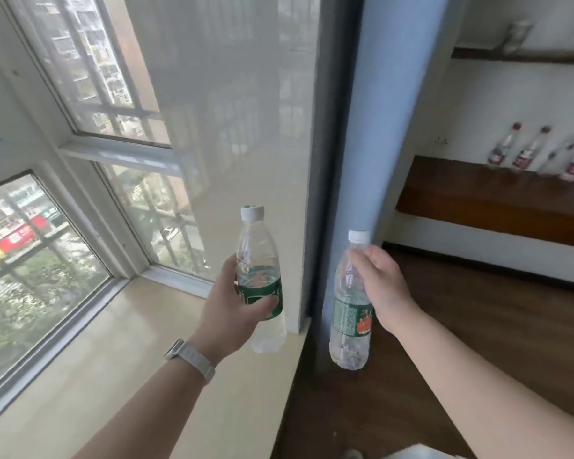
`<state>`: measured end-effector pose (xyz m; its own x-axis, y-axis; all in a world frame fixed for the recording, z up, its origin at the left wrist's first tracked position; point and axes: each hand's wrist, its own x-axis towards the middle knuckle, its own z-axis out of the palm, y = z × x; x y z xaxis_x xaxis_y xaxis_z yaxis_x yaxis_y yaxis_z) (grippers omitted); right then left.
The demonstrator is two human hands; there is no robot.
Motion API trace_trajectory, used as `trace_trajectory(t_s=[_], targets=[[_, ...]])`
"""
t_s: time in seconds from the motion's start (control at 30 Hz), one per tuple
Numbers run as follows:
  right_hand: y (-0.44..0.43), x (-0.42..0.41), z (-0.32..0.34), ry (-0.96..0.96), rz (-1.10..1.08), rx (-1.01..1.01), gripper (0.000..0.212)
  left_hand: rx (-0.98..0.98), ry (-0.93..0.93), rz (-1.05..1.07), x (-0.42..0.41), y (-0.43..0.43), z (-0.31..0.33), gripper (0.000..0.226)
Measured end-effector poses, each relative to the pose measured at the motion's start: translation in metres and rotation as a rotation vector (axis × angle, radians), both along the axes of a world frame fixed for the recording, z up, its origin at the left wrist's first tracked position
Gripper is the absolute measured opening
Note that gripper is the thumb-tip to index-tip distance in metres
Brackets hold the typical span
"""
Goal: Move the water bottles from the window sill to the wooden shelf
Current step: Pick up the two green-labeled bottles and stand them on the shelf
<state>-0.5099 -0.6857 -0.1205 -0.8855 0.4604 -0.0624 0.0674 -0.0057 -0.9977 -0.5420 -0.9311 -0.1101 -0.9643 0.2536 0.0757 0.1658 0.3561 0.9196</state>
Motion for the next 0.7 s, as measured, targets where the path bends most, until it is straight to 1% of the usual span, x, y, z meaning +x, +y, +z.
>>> trace_trajectory(t_s=[0.1, 0.23, 0.33, 0.5, 0.6, 0.7], targets=[[0.046, 0.006, 0.002, 0.030, -0.067, -0.006, 0.047, 0.015, 0.028, -0.076, -0.006, 0.053, 0.008, 0.056], [0.110, 0.010, 0.005, 0.045, -0.166, -0.028, 0.027, 0.008, 0.035, -0.196, -0.016, 0.129, 0.016, 0.055], [0.160, 0.012, 0.013, 0.048, -0.245, 0.030, 0.033, 0.008, 0.022, -0.285, -0.031, 0.188, 0.019, 0.057], [0.264, 0.021, 0.034, 0.064, -0.369, 0.060, 0.020, -0.011, 0.067, -0.434, -0.049, 0.303, 0.034, 0.058], [0.307, 0.030, 0.042, 0.068, -0.442, 0.078, 0.019, 0.029, 0.067, -0.499, -0.061, 0.361, 0.039, 0.059], [0.335, 0.041, 0.045, 0.066, -0.518, 0.061, 0.023, 0.047, 0.057, -0.558, -0.067, 0.404, 0.044, 0.059]])
